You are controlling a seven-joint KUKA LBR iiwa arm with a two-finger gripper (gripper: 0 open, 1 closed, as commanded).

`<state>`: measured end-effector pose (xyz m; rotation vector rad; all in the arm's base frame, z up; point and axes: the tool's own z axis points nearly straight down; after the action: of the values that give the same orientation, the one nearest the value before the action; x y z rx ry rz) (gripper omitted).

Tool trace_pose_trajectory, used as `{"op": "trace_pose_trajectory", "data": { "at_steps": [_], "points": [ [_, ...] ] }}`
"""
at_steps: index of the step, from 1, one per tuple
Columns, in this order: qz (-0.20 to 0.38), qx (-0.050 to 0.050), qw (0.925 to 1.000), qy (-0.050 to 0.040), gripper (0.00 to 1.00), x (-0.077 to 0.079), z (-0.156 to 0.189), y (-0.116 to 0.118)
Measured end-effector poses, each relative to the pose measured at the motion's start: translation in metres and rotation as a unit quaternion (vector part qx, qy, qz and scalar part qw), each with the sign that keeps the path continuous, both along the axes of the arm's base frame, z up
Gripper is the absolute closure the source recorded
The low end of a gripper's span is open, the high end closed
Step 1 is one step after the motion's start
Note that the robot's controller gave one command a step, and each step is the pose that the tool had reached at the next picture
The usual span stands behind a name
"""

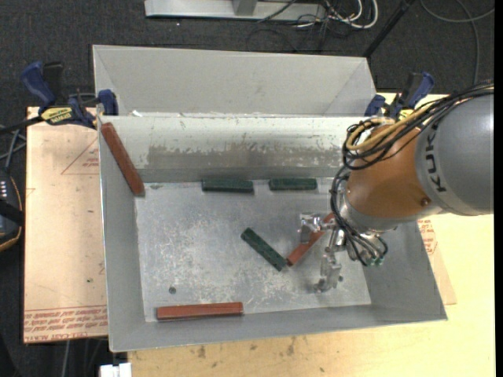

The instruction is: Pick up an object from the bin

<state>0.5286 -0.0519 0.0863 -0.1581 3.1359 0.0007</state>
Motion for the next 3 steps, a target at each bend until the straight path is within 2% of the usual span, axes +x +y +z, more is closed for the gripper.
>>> {"op": "trace_pose_trajectory", "data": {
  "at_steps": [1,2,3],
  "points": [
    [0.143,0.001,0.9897,-0.0013,1.0,0.033,-0.0158,0.0759],
    [0.144,0.0,0.9896,-0.0008,0.0,0.0327,-0.0162,0.0755],
    [0.144,0.0,0.9896,-0.0003,1.0,0.0325,-0.0161,0.0753]
  ]
}}
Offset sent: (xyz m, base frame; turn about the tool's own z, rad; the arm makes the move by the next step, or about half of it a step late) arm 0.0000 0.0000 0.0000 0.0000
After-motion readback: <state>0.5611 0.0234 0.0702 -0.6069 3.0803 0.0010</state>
